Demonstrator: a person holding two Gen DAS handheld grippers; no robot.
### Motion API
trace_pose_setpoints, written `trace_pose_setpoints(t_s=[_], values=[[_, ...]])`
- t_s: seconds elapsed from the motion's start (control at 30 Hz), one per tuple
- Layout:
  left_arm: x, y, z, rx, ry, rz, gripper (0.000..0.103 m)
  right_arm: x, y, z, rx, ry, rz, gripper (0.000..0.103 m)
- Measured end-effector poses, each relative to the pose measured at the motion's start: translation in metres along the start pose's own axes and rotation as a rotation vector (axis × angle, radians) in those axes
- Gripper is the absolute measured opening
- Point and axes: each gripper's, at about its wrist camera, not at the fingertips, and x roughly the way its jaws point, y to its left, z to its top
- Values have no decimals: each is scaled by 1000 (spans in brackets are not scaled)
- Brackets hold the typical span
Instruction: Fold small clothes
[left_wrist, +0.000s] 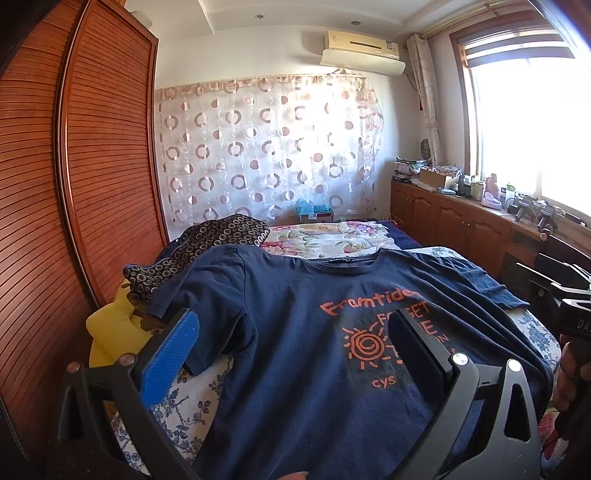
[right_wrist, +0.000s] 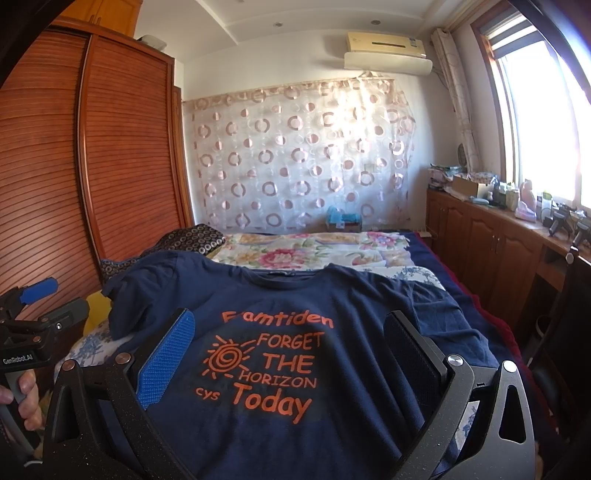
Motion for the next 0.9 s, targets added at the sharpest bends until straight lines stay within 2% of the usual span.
trace_pose_setpoints(t_s=[0.9], values=[[-2, -1, 0, 4, -4, 2, 103, -1, 0, -1, 1, 1, 2, 103]])
